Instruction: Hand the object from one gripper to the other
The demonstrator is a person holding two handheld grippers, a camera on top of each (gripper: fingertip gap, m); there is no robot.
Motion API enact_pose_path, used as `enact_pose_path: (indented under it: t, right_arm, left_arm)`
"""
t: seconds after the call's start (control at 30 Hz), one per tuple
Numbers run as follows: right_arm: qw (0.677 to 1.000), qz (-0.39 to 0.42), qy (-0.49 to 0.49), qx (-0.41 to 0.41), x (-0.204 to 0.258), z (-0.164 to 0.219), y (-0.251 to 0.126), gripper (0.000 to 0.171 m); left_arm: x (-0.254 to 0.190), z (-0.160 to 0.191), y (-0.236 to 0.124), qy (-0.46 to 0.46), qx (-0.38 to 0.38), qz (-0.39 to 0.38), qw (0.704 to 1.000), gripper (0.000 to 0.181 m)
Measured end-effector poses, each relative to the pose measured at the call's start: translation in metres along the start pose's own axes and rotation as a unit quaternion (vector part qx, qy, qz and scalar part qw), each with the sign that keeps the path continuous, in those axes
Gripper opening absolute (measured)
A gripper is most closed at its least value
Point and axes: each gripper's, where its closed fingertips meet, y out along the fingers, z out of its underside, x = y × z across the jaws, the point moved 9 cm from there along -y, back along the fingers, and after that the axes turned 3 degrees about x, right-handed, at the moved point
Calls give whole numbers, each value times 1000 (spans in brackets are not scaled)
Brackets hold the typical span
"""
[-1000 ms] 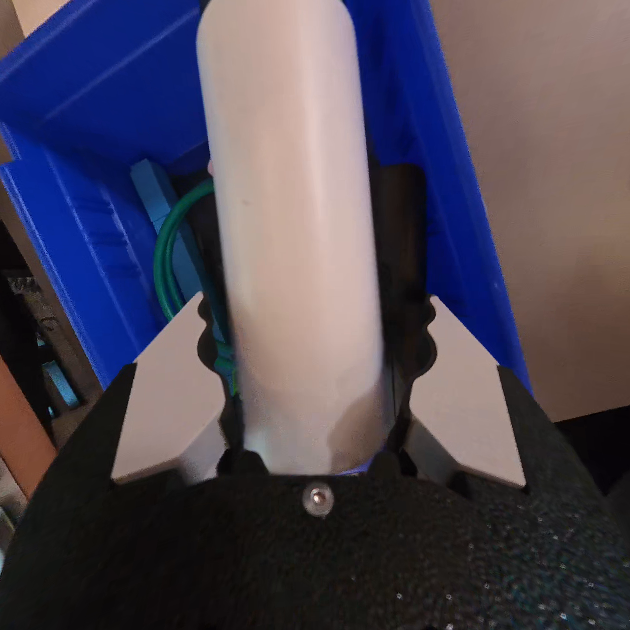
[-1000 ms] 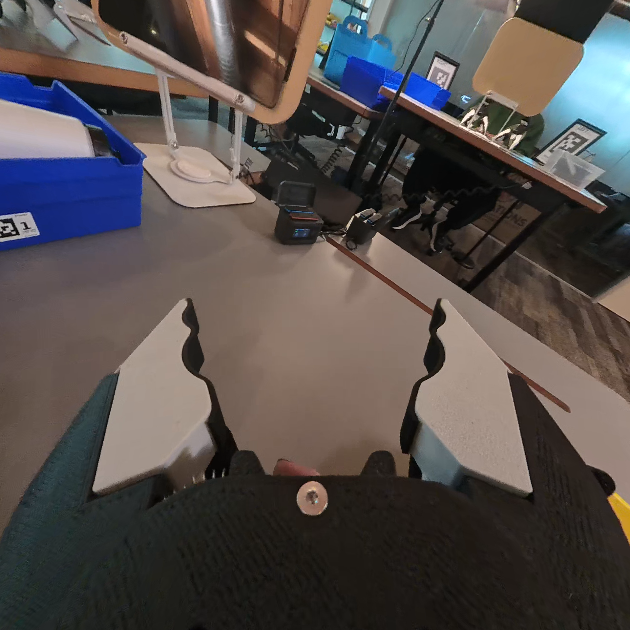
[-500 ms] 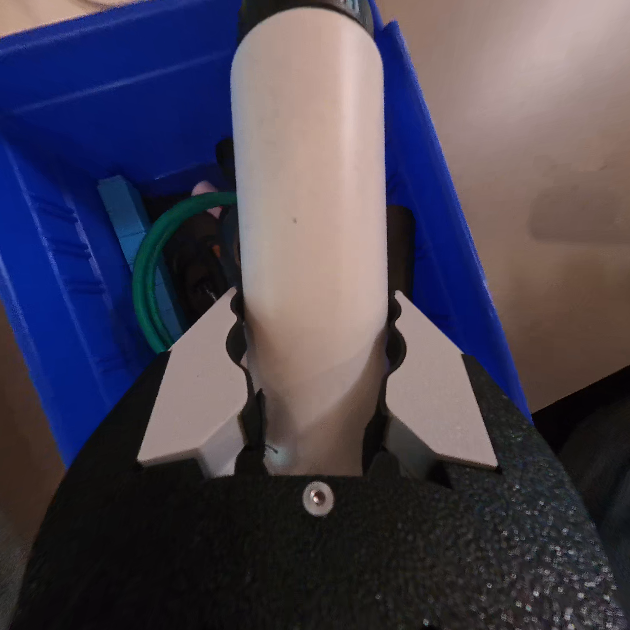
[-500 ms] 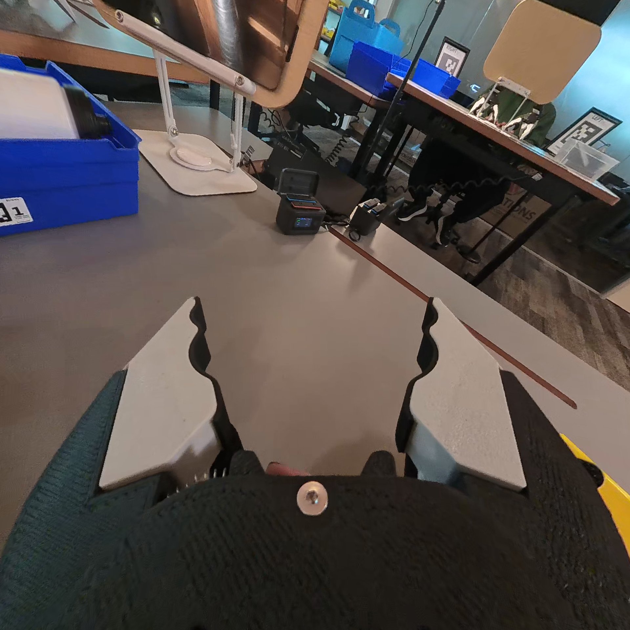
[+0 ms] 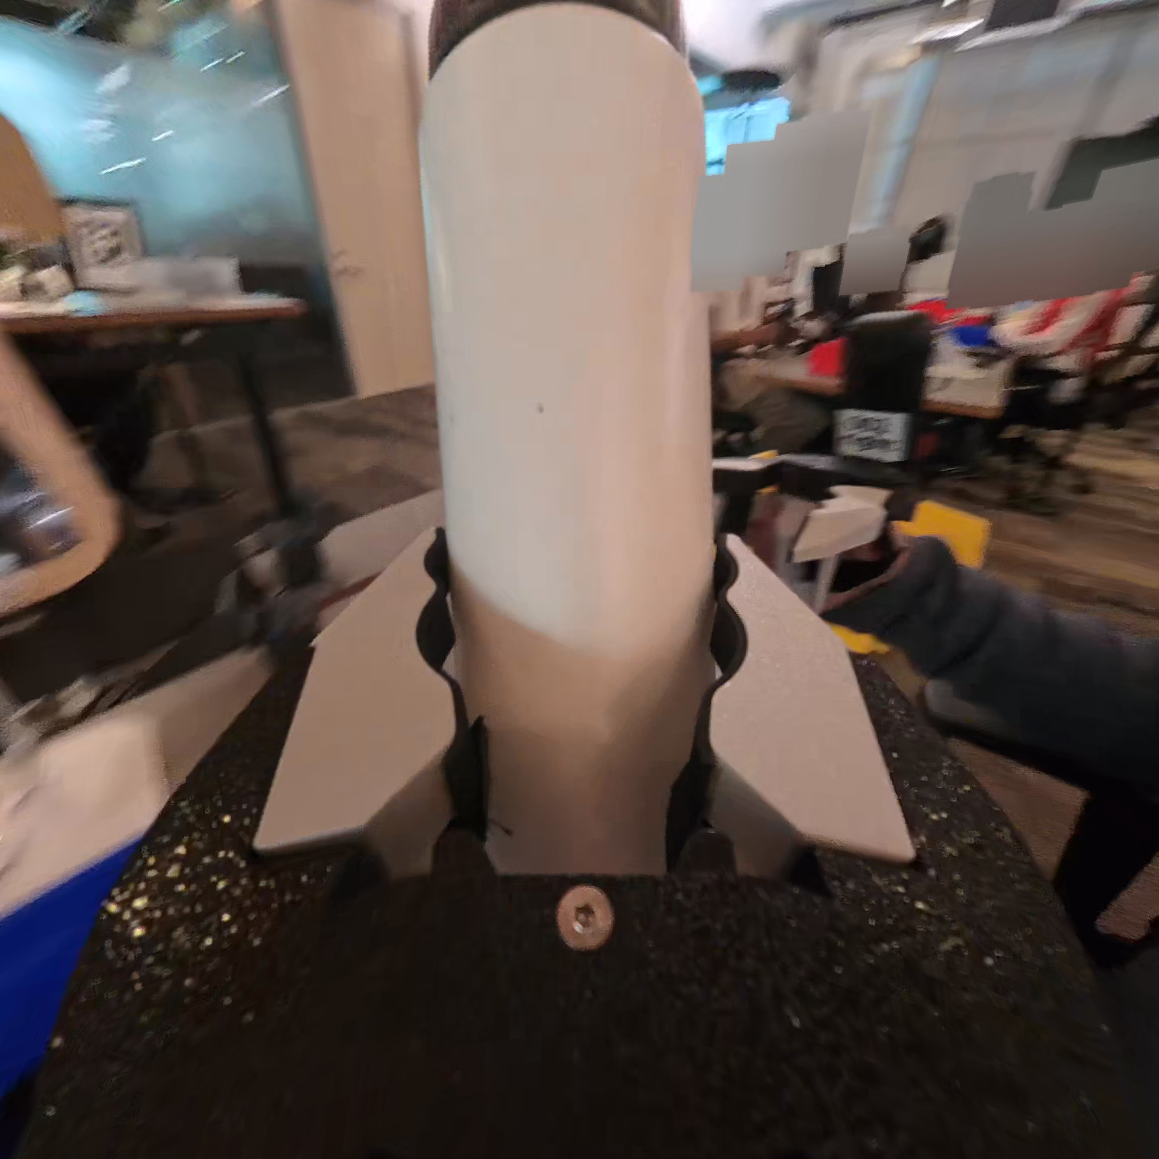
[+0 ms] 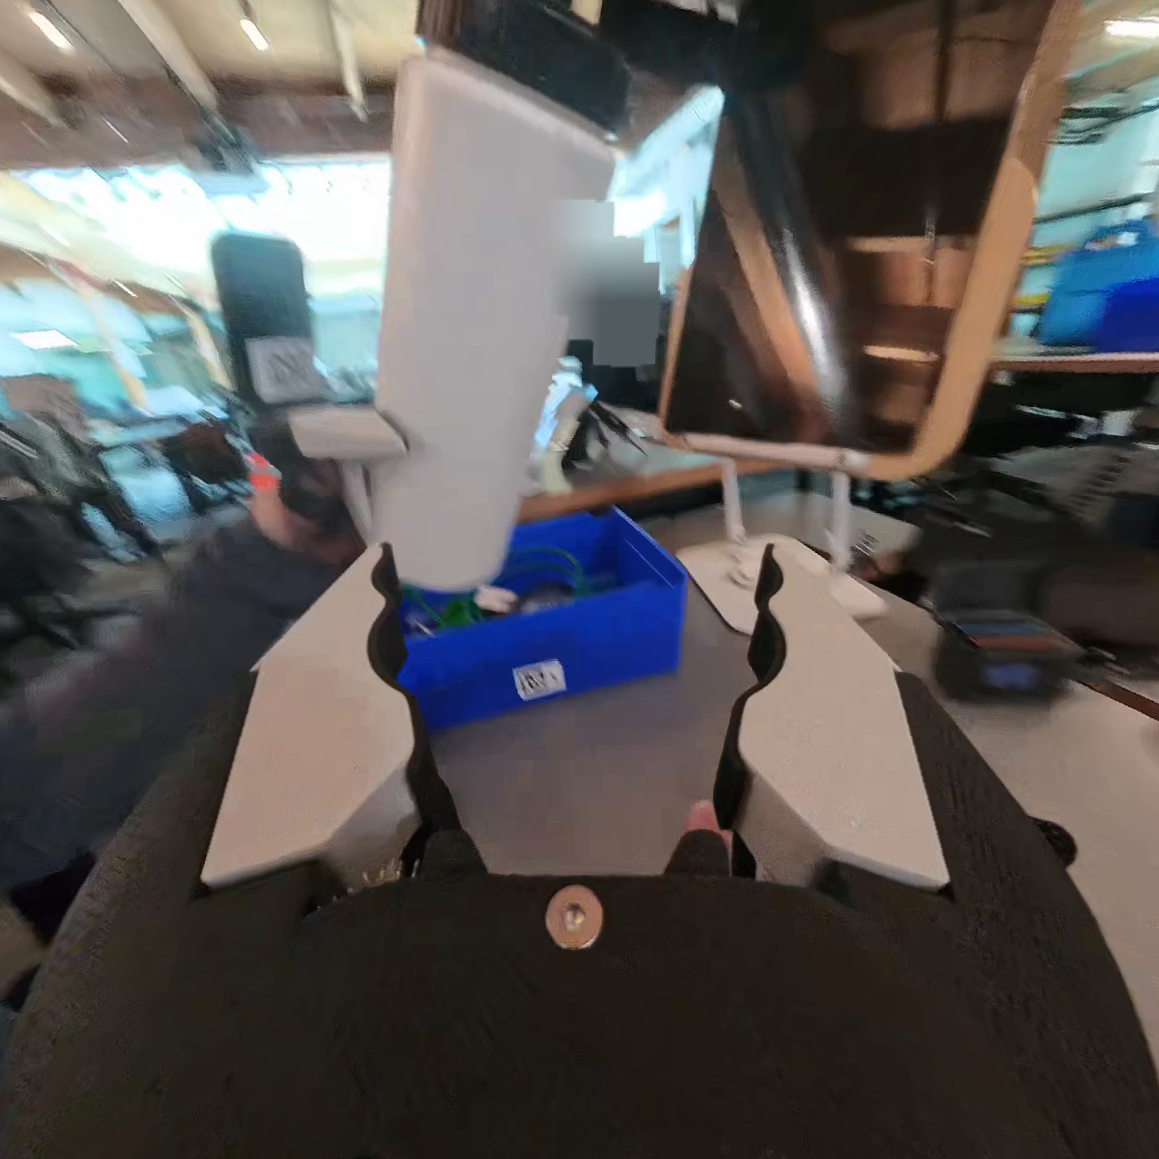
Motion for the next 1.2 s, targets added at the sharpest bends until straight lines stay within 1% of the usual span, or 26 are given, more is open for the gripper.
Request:
enact_pose_path:
  t: [0.1,0.17,0.27,0.37,0.4,0.43,0.57,0.67,0.7,0.73,0.8,0.87,0.93,0.97,1.03,1.1,1.13,1.2]
  right_arm:
    - [997,-57,28,-53,-9,-29,6,119]
    - [992,-97,33,-79,-18,-43,2,120]
    - [986,-125,25,-105,-34,-56,-8,117]
    - [989,-125,5,-80,-53,-53,-8,106]
    - [990,-122,-3,-69,-59,-49,-5,100]
    - [990,-126,-13,-61,-64,-44,-4,90]
    - [993,-82,-7,-90,-89,-24,-1,87]
    - [996,12,-31,-87,-109,-5,-7,86]
    - [994,53,-50,-85,-116,1,-9,85]
    - [989,97,-72,-88,-121,7,-12,85]
    - [975,170,-98,-99,-131,20,-19,85]
    - [962,217,-115,-117,-136,33,-26,85]
    - [945,270,-137,-125,-142,44,-32,85]
    - [935,295,-151,-126,-143,48,-34,85]
    - [910,348,-186,-127,-144,56,-39,85]
    - [878,398,-232,-127,-140,63,-44,85]
    - [864,415,-260,-118,-138,66,-44,85]
    - [841,432,-314,-87,-136,70,-42,85]
  left_arm:
    - [-16,-8,52,12,-31,103,994,82]
    - [-19,-5,80,17,-27,158,987,82]
    - [-15,9,113,23,-10,216,976,82]
    - [-6,23,138,26,-18,278,960,82]
    - [-2,27,145,25,-20,296,955,82]
    - [3,31,153,23,-18,304,952,82]
    - [26,50,177,17,-10,333,943,82]
    - [45,73,195,9,-10,288,958,82]
    - [53,80,199,7,-23,258,966,89]
    - [62,86,202,-1,-45,221,974,94]
    - [77,99,203,-10,-91,151,984,96]
    - [90,115,202,3,-106,66,992,96]
    - [101,129,200,22,-120,-30,992,97]
    - [104,131,200,24,-135,-62,989,101]
    - [102,137,204,16,-119,-61,991,110]
    - [97,143,209,6,-110,-56,992,126]
    - [96,143,210,2,-113,-49,992,132]
    - [93,142,210,1,-123,-39,992,133]
